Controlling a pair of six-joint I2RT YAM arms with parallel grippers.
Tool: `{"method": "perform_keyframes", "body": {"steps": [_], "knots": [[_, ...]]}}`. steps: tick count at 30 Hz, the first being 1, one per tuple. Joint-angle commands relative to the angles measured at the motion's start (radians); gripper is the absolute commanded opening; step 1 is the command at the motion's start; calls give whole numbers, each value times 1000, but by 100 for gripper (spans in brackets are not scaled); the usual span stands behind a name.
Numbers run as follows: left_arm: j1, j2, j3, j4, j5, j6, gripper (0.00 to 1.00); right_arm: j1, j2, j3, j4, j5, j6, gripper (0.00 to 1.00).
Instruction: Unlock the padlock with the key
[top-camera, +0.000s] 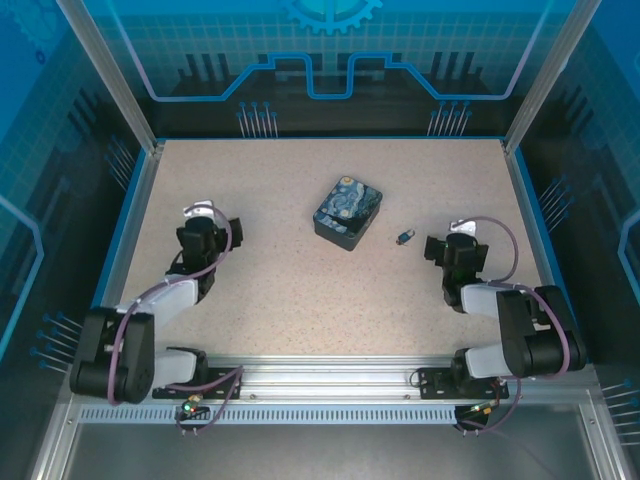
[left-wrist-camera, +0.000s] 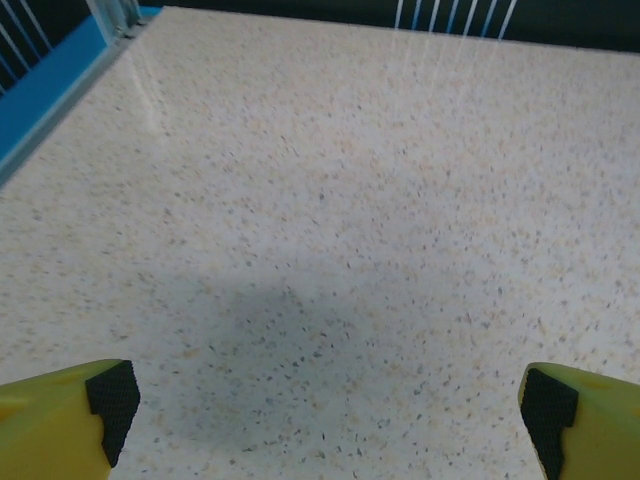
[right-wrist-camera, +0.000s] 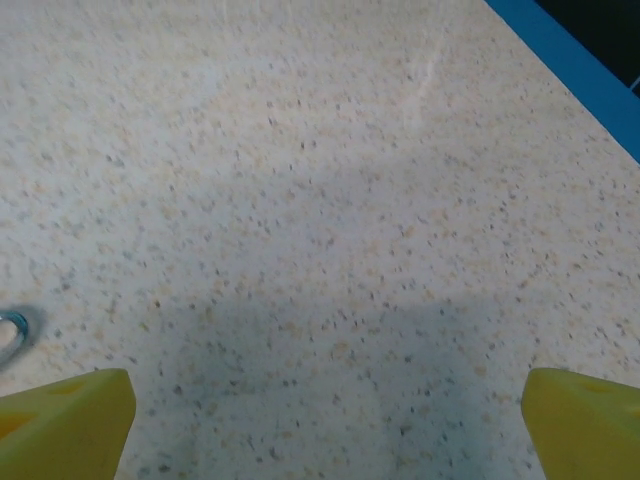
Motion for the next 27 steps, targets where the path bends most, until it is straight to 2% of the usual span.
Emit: {"method": "perform_keyframes", "body": {"steps": [1,4,6,7,8,9,10,11,14,16,25,27], "knots": [[12,88,-49,287,47,58,99,-25,-13,17,172,-145,-40,100],[20,154,-62,380,70,62,99,-22,34,34,182,-251,-92,100],[21,203,-79,456,87,70,99,-18,134,28,337,-311,-137,100],[21,229,-87,487,91,72,99,-18,98,80,197,-336,-137,100],[21,251,-90,526,91,78,99,-21,110,87,151,-343,-138,100],[21,242,-77,483,93,74,99,-20,115,78,200,-343,-136,100],[29,236,-71,460,113,66,99,-21,100,94,135,-339,-132,100],[39,244,-72,478,134,65,99,-21,111,86,173,-342,-134,100],[45,240,-67,460,144,60,99,-17,104,93,143,-331,-134,100],[45,240,-68,464,143,60,99,11,107,98,140,-269,-144,100],[45,240,-70,462,144,59,99,19,111,99,143,-268,-154,100],[47,239,-67,461,144,59,99,1,110,104,132,-309,-146,100]]}}
